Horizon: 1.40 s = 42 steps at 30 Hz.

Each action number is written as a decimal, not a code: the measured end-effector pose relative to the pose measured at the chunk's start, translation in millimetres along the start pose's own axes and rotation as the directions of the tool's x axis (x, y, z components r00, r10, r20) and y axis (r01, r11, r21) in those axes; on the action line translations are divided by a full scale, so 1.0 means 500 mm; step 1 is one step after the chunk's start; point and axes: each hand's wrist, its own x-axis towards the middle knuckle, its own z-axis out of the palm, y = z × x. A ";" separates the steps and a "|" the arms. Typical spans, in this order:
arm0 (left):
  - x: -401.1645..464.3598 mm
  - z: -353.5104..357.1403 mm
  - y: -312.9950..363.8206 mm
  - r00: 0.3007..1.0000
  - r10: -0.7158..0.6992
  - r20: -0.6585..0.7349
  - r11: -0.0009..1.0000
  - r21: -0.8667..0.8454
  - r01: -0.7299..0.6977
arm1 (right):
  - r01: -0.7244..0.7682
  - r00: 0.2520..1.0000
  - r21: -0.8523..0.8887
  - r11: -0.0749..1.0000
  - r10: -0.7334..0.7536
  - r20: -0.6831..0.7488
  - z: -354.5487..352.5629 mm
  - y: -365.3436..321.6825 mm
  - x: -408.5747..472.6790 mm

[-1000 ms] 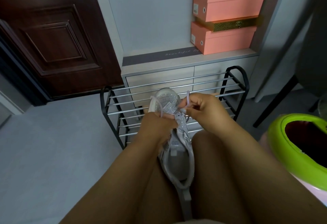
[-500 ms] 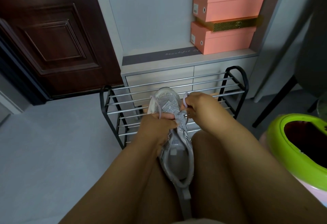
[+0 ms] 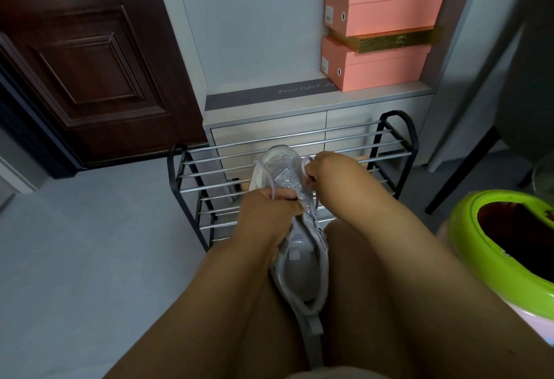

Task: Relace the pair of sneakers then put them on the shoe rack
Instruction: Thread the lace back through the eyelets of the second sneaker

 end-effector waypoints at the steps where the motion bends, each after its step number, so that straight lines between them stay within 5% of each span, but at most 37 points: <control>1: 0.001 0.001 0.000 1.000 0.007 -0.005 1.000 0.003 -0.007 | -0.007 1.000 0.033 0.999 0.007 -0.002 0.001 -0.001 0.001; 4: 0.003 0.003 -0.003 1.000 0.027 -0.012 1.000 -0.006 -0.028 | -0.044 0.997 0.277 0.960 0.061 -0.054 0.012 0.011 0.004; 7: -0.004 0.005 0.000 1.000 0.019 0.016 0.999 -0.039 -0.018 | -0.094 0.980 0.653 0.752 0.184 -0.071 0.027 0.023 -0.012; 11: -0.010 0.005 0.018 0.995 -0.088 0.054 0.992 -0.088 0.093 | -0.116 0.972 0.776 0.620 0.233 -0.041 0.044 0.027 -0.026; 18: -0.006 0.000 0.024 0.979 -0.166 0.117 0.975 -0.130 0.181 | -0.188 0.959 0.768 0.612 0.283 0.009 0.024 0.019 -0.046; 21: -0.006 0.000 0.023 0.980 -0.164 0.117 0.974 -0.136 0.179 | -0.119 0.958 0.756 0.643 0.273 -0.082 0.031 0.012 -0.048; 26: -0.002 -0.001 0.019 0.980 -0.161 0.113 0.976 -0.131 0.175 | 0.038 0.944 0.538 0.842 0.146 -0.295 0.053 0.018 -0.038; 36: 0.003 -0.004 0.015 0.983 -0.149 0.109 0.979 -0.121 0.162 | 0.090 0.939 0.648 0.756 0.152 -0.308 0.067 0.029 -0.019; 42: 0.003 -0.005 0.023 0.983 -0.157 0.096 0.977 -0.131 0.168 | 0.157 0.950 0.519 0.840 0.015 -0.312 0.048 0.023 -0.039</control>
